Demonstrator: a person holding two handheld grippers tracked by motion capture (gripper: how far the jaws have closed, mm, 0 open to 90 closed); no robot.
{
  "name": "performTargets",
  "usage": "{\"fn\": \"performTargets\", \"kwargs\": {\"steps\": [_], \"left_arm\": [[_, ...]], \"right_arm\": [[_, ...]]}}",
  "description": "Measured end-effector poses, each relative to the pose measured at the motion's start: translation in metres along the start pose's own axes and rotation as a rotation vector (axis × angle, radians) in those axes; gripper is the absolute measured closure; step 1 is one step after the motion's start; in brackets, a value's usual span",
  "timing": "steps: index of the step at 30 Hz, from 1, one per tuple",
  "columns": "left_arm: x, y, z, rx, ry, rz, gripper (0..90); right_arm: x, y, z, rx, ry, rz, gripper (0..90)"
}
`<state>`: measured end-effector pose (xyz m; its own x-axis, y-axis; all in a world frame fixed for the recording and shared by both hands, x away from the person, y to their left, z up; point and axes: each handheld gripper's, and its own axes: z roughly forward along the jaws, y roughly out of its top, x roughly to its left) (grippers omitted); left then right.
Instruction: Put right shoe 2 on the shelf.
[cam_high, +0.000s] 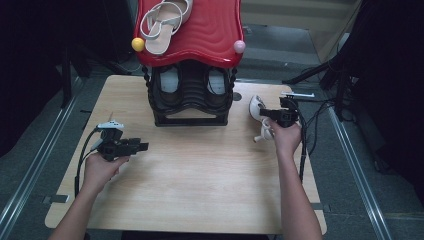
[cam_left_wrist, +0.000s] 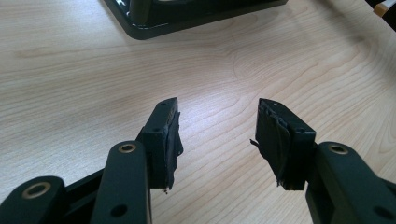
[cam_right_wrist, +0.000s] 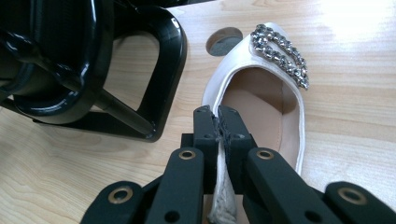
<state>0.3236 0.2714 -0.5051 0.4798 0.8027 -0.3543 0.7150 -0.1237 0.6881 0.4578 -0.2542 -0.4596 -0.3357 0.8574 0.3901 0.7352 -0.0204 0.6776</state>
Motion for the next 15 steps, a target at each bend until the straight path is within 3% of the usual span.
{"fn": "performTargets", "kwargs": {"steps": [3, 8, 15], "left_arm": [[0.0005, 0.0002, -0.0023, -0.021, -0.001, 0.007, 49.8], [0.0013, -0.0003, 0.0001, -0.003, 0.002, 0.008, 49.6], [0.0006, -0.0003, 0.0014, 0.003, 0.002, 0.012, 49.6]], "right_arm": [[0.0022, 0.0042, -0.0003, 0.006, 0.011, 0.005, 88.6], [0.0033, 0.0077, -0.0012, -0.005, 0.056, 0.027, 88.7], [0.001, 0.0096, -0.0056, -0.013, 0.052, 0.049, 88.8]]}}
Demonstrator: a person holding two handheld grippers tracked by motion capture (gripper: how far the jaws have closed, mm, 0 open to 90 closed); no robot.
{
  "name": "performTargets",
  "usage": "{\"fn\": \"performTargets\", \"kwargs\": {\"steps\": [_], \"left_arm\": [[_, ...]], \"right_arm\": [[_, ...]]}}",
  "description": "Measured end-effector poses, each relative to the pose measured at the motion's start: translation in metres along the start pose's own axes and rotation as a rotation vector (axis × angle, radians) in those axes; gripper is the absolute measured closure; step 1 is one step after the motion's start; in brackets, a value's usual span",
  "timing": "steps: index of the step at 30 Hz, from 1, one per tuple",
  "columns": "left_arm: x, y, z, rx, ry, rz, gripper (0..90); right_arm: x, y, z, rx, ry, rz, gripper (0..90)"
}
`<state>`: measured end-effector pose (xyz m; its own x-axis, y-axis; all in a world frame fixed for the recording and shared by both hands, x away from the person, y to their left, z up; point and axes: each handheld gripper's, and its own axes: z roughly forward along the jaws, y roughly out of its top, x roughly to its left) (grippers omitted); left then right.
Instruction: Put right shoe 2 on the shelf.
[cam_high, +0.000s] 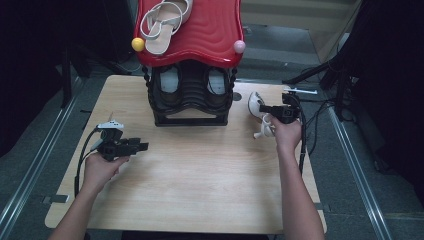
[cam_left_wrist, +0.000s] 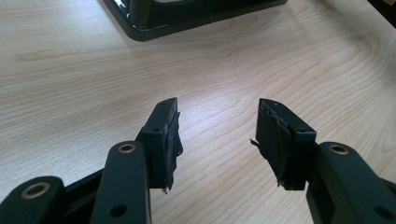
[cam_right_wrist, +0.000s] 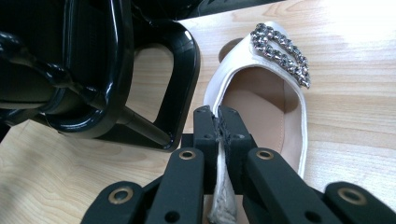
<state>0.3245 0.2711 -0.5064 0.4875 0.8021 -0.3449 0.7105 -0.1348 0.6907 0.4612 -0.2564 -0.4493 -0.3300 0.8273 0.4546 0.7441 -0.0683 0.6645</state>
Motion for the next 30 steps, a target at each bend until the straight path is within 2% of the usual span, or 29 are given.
{"fn": "performTargets", "kwargs": {"steps": [3, 6, 8, 14, 18, 22, 30], "left_arm": [[0.0, 0.0, 0.0, 0.002, -0.002, -0.001, 49.6], [-0.001, 0.001, 0.0, 0.002, -0.005, 0.003, 49.7], [-0.001, 0.001, 0.001, 0.006, -0.002, 0.008, 49.6], [0.0, 0.002, 0.001, 0.002, -0.007, 0.001, 49.6], [0.001, 0.003, 0.002, -0.001, -0.018, -0.012, 49.8], [0.001, 0.004, 0.003, 0.01, -0.005, 0.004, 49.9], [0.002, 0.006, 0.006, 0.021, -0.011, 0.003, 49.7]], "right_arm": [[0.0, 0.002, -0.002, -0.005, 0.004, 0.006, 88.8], [0.007, 0.008, -0.002, 0.007, -0.013, -0.016, 88.8], [0.01, 0.013, -0.002, -0.001, -0.007, -0.025, 88.8], [0.02, 0.027, -0.005, 0.004, -0.008, -0.024, 88.8], [0.03, 0.039, -0.012, -0.011, -0.007, -0.036, 88.7], [0.039, 0.051, -0.016, -0.015, -0.008, -0.046, 88.7], [0.057, 0.07, -0.026, -0.044, 0.002, -0.049, 88.7]]}}
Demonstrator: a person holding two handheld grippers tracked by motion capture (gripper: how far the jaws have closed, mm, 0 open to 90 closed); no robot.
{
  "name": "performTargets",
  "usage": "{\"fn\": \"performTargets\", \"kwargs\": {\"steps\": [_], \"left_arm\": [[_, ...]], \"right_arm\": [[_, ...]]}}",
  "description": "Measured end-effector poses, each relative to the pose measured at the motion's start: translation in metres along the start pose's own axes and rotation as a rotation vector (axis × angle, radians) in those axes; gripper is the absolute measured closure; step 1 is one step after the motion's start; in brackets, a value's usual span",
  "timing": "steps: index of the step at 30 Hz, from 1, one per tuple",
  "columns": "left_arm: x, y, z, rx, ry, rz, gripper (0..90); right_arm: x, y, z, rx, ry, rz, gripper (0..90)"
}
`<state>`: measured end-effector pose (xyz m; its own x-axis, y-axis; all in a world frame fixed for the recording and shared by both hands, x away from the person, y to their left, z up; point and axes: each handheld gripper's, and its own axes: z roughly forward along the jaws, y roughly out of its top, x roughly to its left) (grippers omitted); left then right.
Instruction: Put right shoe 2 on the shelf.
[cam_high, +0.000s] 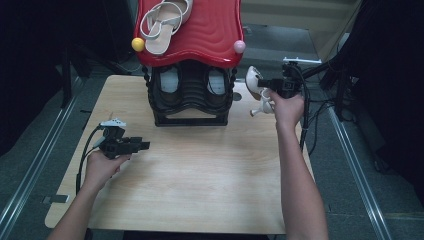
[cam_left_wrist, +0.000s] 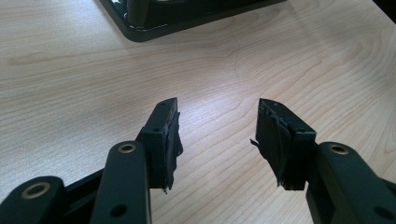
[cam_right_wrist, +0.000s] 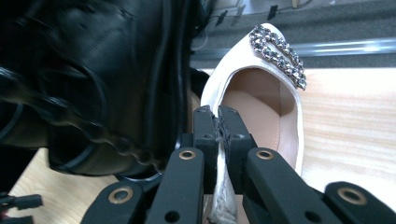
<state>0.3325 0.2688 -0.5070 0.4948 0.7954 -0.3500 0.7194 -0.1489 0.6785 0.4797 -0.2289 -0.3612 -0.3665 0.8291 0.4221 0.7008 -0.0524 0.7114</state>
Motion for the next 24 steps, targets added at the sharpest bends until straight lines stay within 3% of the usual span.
{"fn": "performTargets", "kwargs": {"steps": [8, 24], "left_arm": [[-0.001, 0.0, 0.001, 0.002, -0.003, 0.007, 49.7], [-0.003, 0.0, 0.004, -0.007, -0.013, 0.015, 49.8]], "right_arm": [[0.015, 0.015, -0.009, -0.024, 0.036, -0.005, 88.7], [0.041, 0.047, -0.027, -0.061, 0.021, -0.039, 88.7]]}}
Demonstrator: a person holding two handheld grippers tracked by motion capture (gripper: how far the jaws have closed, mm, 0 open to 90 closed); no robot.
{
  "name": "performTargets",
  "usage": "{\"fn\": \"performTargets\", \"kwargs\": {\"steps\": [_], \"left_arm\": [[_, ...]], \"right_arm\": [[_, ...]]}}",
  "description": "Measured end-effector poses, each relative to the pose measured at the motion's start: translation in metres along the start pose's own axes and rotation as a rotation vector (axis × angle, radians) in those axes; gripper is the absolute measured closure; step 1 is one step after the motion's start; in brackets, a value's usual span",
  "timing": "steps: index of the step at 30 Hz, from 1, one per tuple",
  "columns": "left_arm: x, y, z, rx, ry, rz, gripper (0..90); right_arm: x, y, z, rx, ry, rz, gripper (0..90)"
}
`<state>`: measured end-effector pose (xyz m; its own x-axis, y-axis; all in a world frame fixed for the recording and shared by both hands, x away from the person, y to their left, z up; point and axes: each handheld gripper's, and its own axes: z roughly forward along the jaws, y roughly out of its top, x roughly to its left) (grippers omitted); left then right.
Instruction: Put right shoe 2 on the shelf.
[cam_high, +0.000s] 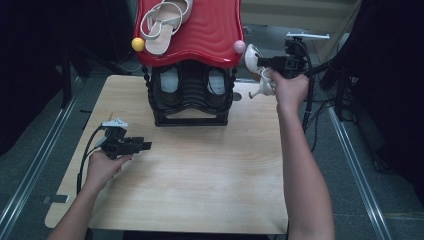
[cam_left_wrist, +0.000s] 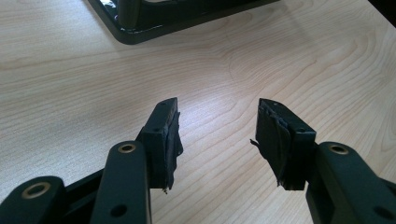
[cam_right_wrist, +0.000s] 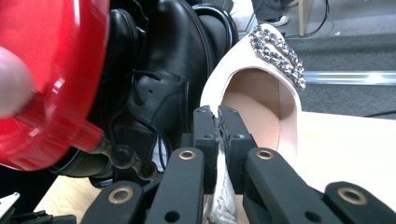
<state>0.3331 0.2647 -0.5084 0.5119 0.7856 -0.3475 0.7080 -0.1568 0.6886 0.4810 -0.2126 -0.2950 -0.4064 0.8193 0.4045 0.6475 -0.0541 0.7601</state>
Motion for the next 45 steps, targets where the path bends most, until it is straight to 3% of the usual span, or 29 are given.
{"fn": "performTargets", "kwargs": {"steps": [10, 15, 19, 36, 45], "left_arm": [[-0.005, 0.001, -0.001, 0.004, 0.001, 0.015, 49.8], [-0.006, 0.001, 0.0, 0.009, 0.0, 0.016, 49.8], [-0.008, 0.001, 0.002, 0.014, -0.003, 0.019, 49.8], [-0.012, 0.0, 0.003, 0.017, -0.01, 0.034, 50.0], [-0.013, 0.001, 0.005, 0.022, -0.017, 0.039, 50.0]], "right_arm": [[0.012, 0.02, -0.02, -0.051, 0.015, -0.006, 88.7], [0.024, 0.032, -0.031, -0.08, 0.004, -0.031, 88.7], [0.031, 0.041, -0.034, -0.079, 0.001, -0.033, 88.7], [0.074, 0.082, -0.047, -0.133, -0.022, -0.076, 88.6], [0.101, 0.104, -0.05, -0.173, -0.004, -0.11, 88.6]]}}
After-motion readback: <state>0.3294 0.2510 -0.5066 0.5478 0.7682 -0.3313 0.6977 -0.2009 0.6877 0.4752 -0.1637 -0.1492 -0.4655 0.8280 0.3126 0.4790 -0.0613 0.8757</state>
